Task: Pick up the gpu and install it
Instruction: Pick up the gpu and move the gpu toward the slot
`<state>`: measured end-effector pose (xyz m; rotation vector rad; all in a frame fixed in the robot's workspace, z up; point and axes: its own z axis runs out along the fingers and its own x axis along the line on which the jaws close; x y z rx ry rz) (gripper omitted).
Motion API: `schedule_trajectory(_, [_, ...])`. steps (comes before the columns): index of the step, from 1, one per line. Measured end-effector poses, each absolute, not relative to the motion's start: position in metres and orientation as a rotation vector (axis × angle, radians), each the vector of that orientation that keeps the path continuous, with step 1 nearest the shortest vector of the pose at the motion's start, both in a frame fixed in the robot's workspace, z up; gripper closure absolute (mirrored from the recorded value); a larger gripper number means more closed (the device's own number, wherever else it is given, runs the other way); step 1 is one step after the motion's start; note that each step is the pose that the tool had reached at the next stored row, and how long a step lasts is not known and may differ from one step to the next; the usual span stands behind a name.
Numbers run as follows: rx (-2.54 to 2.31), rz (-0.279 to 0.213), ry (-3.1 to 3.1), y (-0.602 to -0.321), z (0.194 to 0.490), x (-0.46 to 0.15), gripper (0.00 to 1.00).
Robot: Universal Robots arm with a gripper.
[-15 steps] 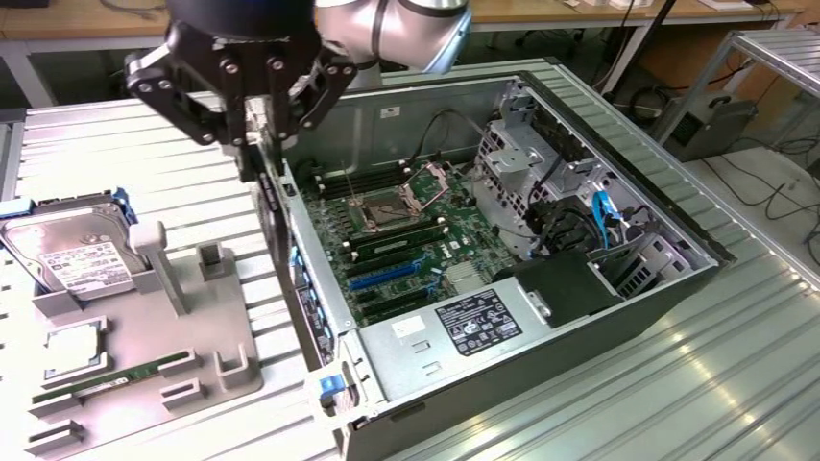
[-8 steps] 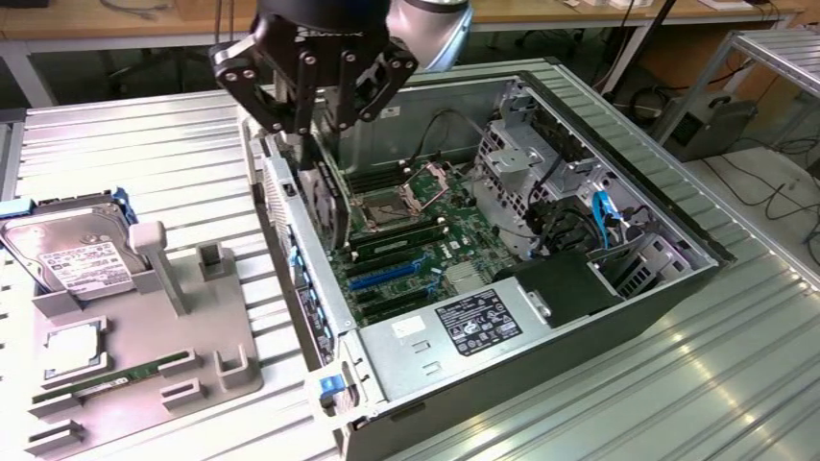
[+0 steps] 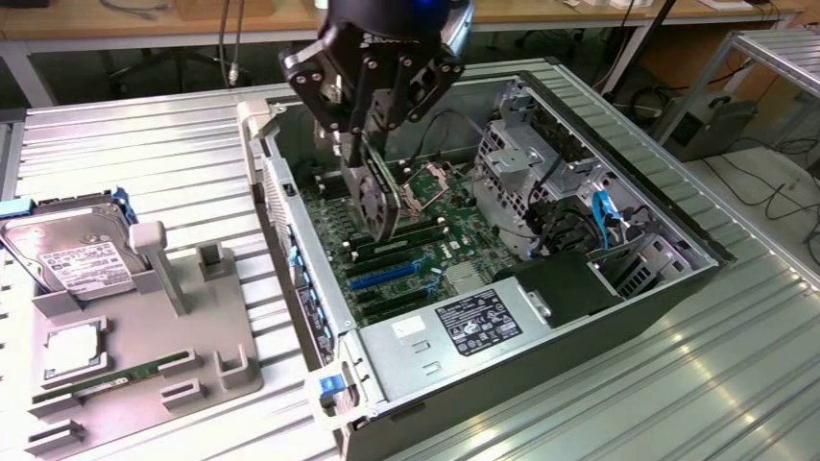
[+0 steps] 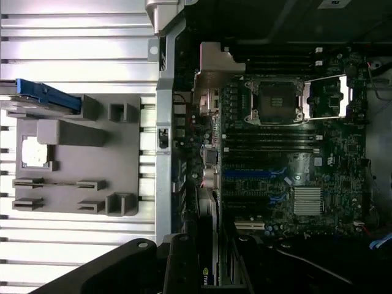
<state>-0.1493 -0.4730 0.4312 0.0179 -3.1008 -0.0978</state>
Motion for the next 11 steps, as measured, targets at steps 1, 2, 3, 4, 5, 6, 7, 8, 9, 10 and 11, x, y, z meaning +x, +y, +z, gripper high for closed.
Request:
schedule_trajectory(1, [0.018,-0.096,-3.1,-0.473,0.428,-0.141,0.74])
schedule_trajectory(2, [0.018,-0.095,-3.1,-0.473,0.426,-0.136,0.74])
schedule_trajectory(3, [0.018,-0.095,-3.1,-0.473,0.424,-0.132,0.74])
schedule_trajectory(4, [0.018,-0.094,-3.1,-0.473,0.422,-0.126,0.74])
schedule_trajectory(5, [0.018,-0.092,-3.1,-0.473,0.42,-0.121,0.74])
schedule_trajectory(6, [0.018,-0.091,-3.1,-0.472,0.418,-0.116,0.74])
schedule_trajectory(7, [0.018,-0.09,-3.1,-0.472,0.415,-0.109,0.74])
schedule_trajectory(8, [0.018,-0.09,-3.1,-0.472,0.413,-0.104,0.74])
schedule_trajectory(9, [0.017,-0.09,-3.1,-0.472,0.411,-0.099,0.74])
schedule_trajectory(10, [0.018,-0.089,-3.1,-0.472,0.409,-0.092,0.74])
schedule_trajectory(11, [0.018,-0.09,-3.1,-0.472,0.406,-0.085,0.74])
